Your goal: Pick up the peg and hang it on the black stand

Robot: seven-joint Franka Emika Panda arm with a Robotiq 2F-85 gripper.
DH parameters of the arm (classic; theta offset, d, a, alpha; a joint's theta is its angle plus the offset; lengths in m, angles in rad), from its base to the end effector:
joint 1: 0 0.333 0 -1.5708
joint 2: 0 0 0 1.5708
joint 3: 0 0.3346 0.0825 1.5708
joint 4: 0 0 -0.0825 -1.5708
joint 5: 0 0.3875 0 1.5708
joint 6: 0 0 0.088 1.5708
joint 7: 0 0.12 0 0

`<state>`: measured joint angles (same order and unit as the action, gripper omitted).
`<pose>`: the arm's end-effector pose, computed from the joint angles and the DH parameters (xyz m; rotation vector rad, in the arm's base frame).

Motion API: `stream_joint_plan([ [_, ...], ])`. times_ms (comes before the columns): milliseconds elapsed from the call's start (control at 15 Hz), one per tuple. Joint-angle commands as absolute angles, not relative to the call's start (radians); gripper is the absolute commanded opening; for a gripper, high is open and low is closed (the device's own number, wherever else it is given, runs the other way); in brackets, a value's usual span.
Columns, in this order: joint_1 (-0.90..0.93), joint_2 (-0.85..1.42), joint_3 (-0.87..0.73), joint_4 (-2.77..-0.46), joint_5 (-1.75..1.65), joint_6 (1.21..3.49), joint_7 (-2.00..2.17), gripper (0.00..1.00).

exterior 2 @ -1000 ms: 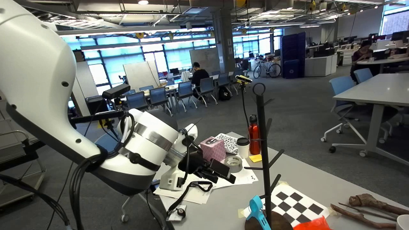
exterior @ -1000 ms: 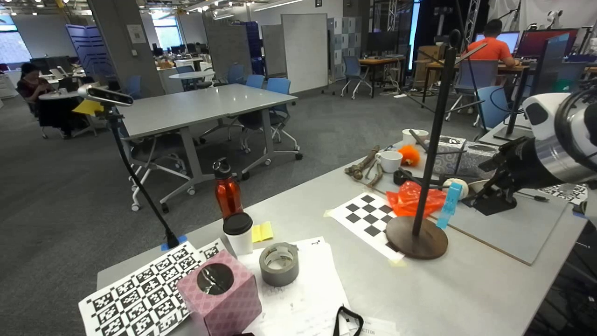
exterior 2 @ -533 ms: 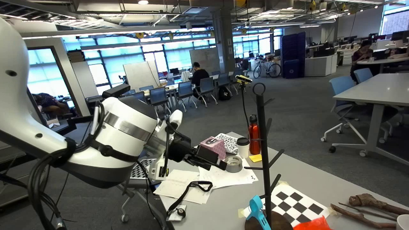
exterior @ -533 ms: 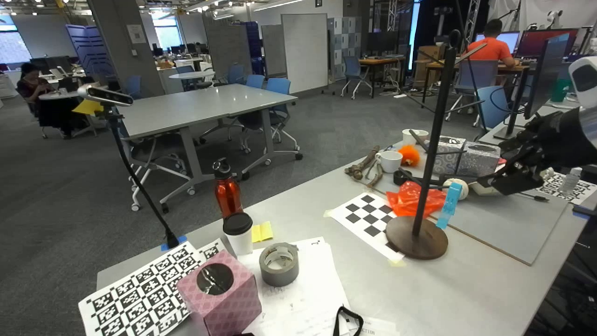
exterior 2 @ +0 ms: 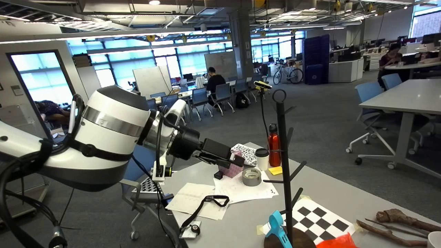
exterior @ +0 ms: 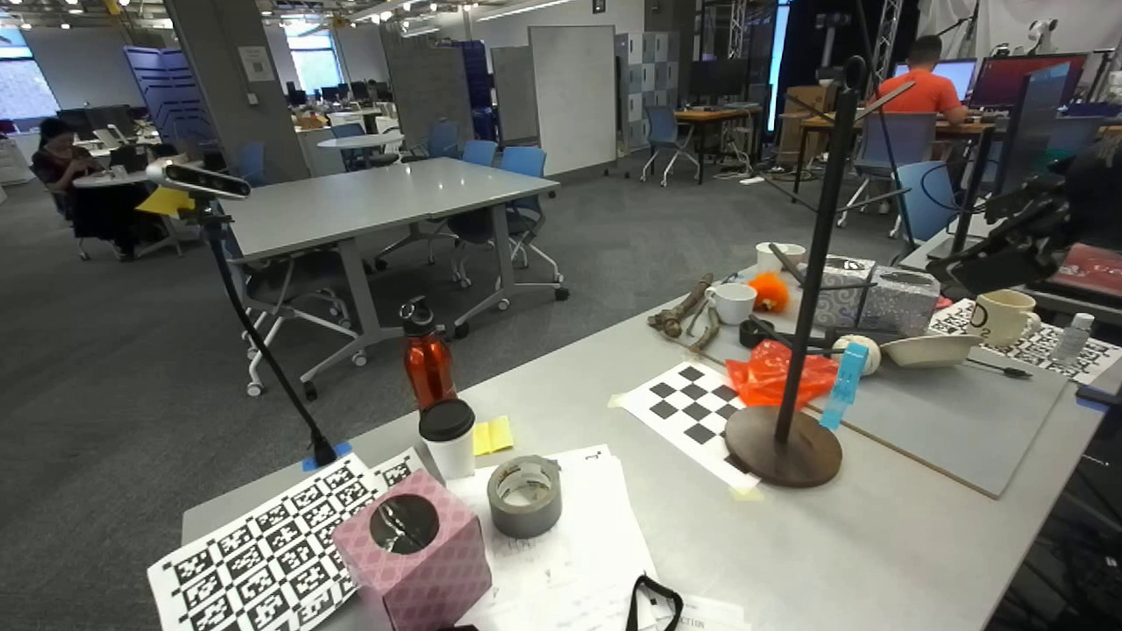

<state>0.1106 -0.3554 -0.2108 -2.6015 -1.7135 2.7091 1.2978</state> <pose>0.4271 -0.0130 0.4020 2.3800 0.0999 1.0530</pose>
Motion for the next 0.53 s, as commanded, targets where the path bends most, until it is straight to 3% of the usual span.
stream_joint_plan([
  [0,0.098,-0.399,-0.209,-2.628,-1.698,2.663,1.296,1.00],
  [467,0.100,-0.364,-0.219,-2.602,-1.712,2.656,1.299,1.00],
])
